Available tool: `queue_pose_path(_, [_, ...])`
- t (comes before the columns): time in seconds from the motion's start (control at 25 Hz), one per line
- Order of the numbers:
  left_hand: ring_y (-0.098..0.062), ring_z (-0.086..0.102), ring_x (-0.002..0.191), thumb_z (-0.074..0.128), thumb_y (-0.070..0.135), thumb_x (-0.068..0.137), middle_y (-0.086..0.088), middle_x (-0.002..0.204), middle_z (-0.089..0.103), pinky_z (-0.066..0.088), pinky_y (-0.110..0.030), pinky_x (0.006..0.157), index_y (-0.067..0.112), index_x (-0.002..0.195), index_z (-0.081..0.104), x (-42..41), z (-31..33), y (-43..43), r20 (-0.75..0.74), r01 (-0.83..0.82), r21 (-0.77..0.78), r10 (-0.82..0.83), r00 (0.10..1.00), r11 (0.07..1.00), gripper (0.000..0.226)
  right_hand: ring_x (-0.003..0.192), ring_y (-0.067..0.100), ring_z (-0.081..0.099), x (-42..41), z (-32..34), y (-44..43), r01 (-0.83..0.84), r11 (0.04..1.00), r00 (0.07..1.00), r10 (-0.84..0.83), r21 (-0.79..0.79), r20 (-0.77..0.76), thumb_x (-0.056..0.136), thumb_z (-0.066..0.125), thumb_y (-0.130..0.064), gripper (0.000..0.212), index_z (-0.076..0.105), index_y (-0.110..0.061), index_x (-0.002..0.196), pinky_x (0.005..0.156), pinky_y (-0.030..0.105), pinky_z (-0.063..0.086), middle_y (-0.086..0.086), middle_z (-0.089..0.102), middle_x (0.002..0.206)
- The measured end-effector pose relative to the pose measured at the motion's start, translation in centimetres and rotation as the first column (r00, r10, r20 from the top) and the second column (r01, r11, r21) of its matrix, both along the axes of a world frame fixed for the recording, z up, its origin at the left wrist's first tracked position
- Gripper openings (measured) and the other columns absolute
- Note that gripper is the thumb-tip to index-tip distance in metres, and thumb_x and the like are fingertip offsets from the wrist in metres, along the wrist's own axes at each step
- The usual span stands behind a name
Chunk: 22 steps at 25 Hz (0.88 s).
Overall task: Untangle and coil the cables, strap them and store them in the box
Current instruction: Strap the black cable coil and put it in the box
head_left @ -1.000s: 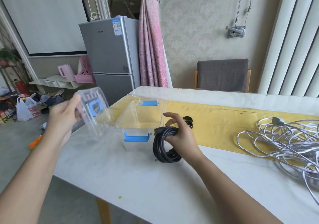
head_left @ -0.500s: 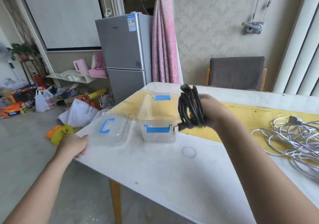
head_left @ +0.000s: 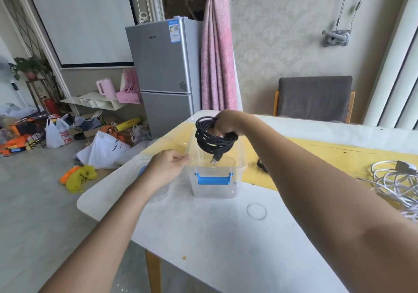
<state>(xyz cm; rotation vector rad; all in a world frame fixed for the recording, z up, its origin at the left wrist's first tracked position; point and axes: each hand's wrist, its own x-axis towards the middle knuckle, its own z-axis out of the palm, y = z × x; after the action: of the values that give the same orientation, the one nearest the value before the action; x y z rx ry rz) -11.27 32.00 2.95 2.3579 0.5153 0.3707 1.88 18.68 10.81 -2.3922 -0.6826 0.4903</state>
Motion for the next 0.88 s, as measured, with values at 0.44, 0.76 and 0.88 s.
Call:
queue_pose_path(0.44, [-0.021, 0.045, 0.048, 0.061, 0.014, 0.083, -0.006, 0.049, 0.052, 0.04, -0.025, 0.052, -0.001, 0.067, 0.069, 4.6, -0.4, 0.5, 0.137, -0.084, 0.008, 0.082, 0.987, 0.996, 0.023, 0.112, 0.027, 0.054, 2.7, -6.2, 2.3, -0.221, 0.75, 0.873, 0.436, -0.623, 0.216, 0.089, 0.057, -0.014, 0.041, 0.052, -0.011, 0.129, 0.073, 0.03, 0.04, 0.007, 0.055, 0.127])
queue_pose_path(0.76, [-0.022, 0.062, 0.085, 0.06, 0.01, 0.084, -0.006, 0.085, 0.071, 0.039, -0.023, 0.067, 0.006, 0.077, 0.075, 8.0, 0.4, 2.9, 0.072, -0.145, 0.111, 0.137, 0.988, 0.983, 0.016, 0.112, 0.021, 0.053, 4.6, -5.2, 0.0, -0.182, 0.971, 0.852, 0.234, -0.154, 0.469, 0.086, 0.062, -0.016, 0.026, 0.064, -0.014, 0.111, 0.081, 0.024, 0.038, 0.004, 0.06, 0.119])
queue_pose_path(0.88, [-0.035, 0.062, 0.089, 0.054, 0.015, 0.085, -0.021, 0.092, 0.068, 0.043, -0.032, 0.065, -0.002, 0.087, 0.069, 7.7, 0.6, 2.0, -0.02, -0.202, 0.273, 0.215, 0.976, 0.941, 0.023, 0.11, 0.017, 0.053, 4.0, -4.9, -3.2, -0.187, 0.982, 0.842, 0.175, -0.028, 0.511, 0.086, 0.063, -0.017, 0.022, 0.066, -0.015, 0.108, 0.077, 0.02, 0.033, 0.004, 0.059, 0.116])
